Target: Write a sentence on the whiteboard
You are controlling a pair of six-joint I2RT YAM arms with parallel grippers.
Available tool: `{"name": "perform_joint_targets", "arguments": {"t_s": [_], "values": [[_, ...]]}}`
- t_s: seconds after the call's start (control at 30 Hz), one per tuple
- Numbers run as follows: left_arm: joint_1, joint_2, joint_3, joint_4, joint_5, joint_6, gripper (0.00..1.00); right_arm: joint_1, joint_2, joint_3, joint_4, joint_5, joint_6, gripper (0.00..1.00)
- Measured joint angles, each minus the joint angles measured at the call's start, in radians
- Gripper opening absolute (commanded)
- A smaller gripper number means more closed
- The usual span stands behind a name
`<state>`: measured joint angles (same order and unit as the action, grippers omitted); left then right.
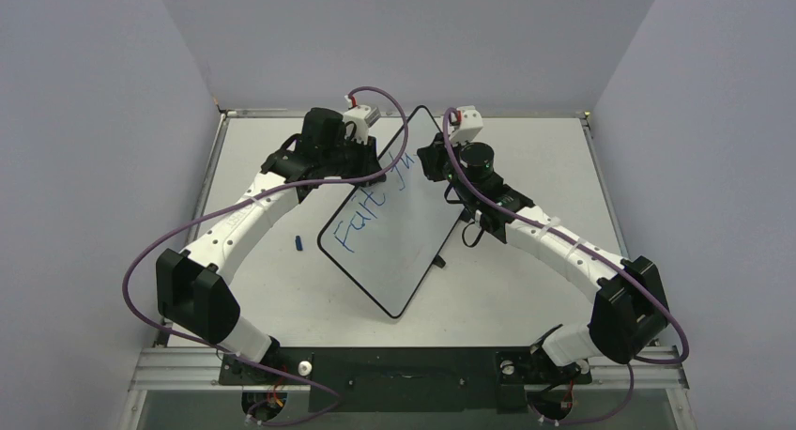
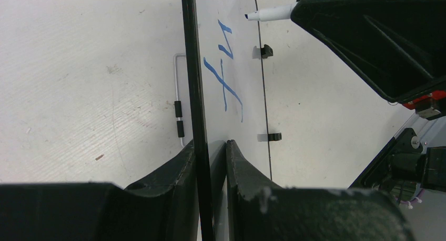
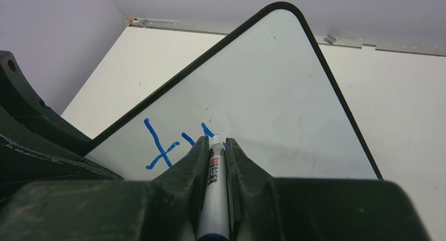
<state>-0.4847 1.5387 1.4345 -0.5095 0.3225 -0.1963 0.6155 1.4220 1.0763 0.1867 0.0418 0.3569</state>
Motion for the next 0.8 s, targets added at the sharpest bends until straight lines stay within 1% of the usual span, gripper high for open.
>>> {"name": "perform_joint_targets", "arguments": {"t_s": [0.8], "values": [[-0.005,0.0,0.0,0.003,0.0,0.006,0.0,-0.022,0.065,0.018,0.059,-0.009,0.055,0.0]]}}
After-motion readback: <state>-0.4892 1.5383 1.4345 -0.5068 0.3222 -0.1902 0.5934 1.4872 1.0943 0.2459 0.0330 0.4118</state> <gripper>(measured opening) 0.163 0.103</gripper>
